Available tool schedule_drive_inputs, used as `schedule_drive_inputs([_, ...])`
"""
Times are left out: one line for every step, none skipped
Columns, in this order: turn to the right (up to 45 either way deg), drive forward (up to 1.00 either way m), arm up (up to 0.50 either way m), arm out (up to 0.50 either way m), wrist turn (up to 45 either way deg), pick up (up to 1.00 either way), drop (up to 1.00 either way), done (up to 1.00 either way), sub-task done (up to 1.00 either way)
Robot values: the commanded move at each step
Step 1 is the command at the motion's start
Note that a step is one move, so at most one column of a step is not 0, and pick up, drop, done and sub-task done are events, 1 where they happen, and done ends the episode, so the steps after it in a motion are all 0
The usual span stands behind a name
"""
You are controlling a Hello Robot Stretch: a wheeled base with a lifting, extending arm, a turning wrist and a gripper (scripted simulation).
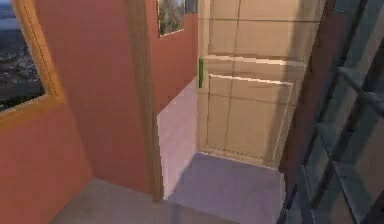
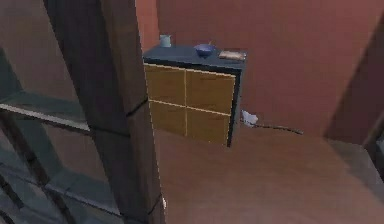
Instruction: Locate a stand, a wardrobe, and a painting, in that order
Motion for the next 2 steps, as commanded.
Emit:
schedule_drive_inputs([0.0,1.0,0.0,0.0,0.0,0.0,0.0,0.0,0.0])
schedule_drive_inputs([0.0,0.25,0.0,0.0,0.0,0.0,0.0,0.0,0.0])
